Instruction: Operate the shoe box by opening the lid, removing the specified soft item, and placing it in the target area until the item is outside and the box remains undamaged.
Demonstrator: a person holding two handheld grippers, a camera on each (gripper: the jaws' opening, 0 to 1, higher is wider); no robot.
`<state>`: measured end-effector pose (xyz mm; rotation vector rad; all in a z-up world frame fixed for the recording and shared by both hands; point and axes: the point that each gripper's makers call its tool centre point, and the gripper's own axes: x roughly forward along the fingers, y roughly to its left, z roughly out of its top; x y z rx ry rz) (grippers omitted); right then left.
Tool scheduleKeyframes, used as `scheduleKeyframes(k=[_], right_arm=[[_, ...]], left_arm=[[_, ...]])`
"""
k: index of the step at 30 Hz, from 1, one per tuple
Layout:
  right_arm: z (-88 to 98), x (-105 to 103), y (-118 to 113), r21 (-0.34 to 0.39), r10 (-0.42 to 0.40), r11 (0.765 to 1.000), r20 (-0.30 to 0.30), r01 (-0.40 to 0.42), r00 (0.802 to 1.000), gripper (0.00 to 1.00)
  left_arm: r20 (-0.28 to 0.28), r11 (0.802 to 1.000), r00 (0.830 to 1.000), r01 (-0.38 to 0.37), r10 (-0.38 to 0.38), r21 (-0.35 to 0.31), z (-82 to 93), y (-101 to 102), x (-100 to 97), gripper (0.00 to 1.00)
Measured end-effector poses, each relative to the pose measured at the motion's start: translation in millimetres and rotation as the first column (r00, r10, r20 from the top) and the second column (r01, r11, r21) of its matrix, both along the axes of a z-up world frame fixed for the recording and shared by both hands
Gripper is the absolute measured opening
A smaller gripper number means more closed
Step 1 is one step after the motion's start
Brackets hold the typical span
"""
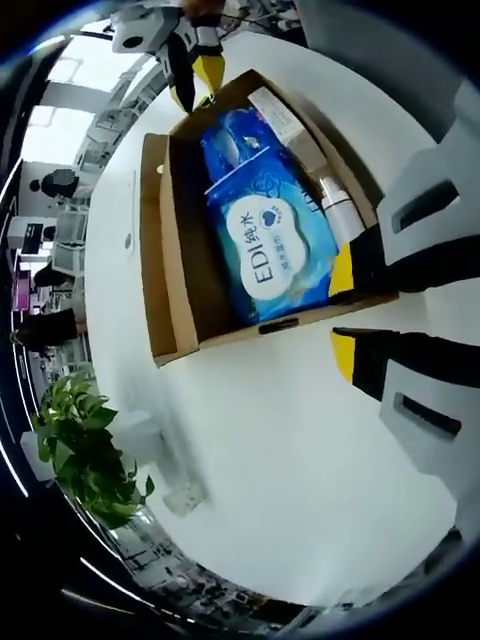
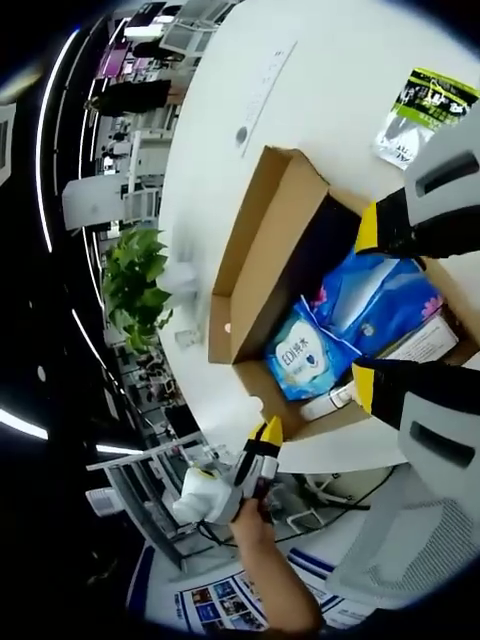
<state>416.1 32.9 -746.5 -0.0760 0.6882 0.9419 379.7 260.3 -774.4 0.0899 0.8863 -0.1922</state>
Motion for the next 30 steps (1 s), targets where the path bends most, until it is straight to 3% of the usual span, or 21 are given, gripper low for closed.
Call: scheduleKeyframes(k=[15,30], right_arm=[[-19.9,0.8,45.7,-0.004,0.058,0.998,-0.028,-0.058,0.998,0.34],[-41.3,9.7,70.1,-0.019,0.064,0.998,-0.063,-0.065,0.996,0.27]], left_arm=[[0.0,0.995,0.995,-0.097,0.097,-0.032,-3.0,-0.1,-1.5,0.03],[-0.015,0.99,0.991,-0.137,0.136,-0.028,-8.3,0.8,-1.3,0.03]])
